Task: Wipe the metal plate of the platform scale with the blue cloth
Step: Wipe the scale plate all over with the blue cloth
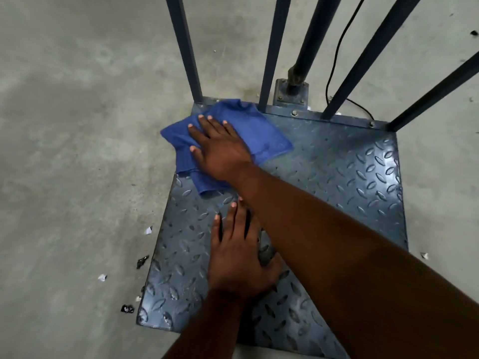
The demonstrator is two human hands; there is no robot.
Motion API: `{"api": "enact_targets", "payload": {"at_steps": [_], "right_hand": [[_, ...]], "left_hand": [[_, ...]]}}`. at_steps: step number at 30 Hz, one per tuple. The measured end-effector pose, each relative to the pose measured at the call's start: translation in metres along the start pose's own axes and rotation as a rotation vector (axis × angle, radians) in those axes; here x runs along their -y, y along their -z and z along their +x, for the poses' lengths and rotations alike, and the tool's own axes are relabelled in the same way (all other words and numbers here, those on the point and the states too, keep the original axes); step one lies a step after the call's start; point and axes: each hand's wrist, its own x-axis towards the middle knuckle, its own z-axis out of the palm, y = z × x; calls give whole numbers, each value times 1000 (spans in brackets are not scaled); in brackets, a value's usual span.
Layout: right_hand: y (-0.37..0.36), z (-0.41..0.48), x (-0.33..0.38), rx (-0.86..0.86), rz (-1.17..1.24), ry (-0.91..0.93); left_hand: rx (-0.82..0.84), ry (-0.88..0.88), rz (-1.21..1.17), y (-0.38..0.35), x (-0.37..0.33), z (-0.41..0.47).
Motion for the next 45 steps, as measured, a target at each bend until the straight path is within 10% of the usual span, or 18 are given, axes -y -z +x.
{"api": "enact_targets", "payload": {"at_steps": [9,17,27,32,38,45], "right_hand": [[19,-67,-102,-109,-1,-249],[43,-176,-223,-204,9,-824],[95,-107,-227,-702,511,-794],[67,-99,-227,-272,230,-587],[63,-160,-242,-185,95,-522],[54,-180,-268,-405,225,-927]], "left_hand": [[-92,14,-11,-2,0,-1],[-92,9,-10,3,-4,-2],[-129,5,46,-4,-3,-2],[-121,12,62,-2,-4,-1],[-126,11,47,0,-4,-2],[-130,7,61,0,-5,-2]]}}
